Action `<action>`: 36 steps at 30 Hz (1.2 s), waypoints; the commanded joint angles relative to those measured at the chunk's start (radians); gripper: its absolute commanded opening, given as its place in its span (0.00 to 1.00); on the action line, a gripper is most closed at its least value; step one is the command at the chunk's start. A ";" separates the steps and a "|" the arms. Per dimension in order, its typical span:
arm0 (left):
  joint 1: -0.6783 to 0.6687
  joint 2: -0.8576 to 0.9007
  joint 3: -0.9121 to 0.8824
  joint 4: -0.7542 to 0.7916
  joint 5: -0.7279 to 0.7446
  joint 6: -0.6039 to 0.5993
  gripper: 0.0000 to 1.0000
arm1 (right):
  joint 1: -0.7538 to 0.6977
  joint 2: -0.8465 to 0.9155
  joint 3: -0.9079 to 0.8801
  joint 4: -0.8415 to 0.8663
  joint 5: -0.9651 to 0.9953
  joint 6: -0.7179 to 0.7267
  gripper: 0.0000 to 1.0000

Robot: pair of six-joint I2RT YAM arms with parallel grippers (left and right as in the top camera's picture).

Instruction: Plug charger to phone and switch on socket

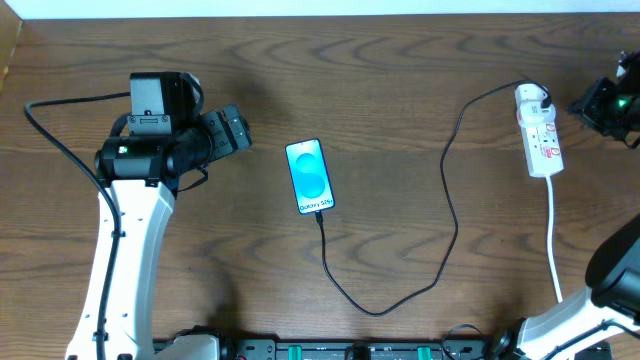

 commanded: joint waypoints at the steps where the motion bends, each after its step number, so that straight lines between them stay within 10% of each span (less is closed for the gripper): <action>1: 0.003 -0.005 0.005 -0.002 -0.013 0.010 0.98 | -0.019 0.062 0.013 0.021 -0.035 0.069 0.01; 36: 0.003 -0.005 0.005 -0.002 -0.013 0.010 0.98 | -0.041 0.303 0.013 0.196 -0.029 0.108 0.01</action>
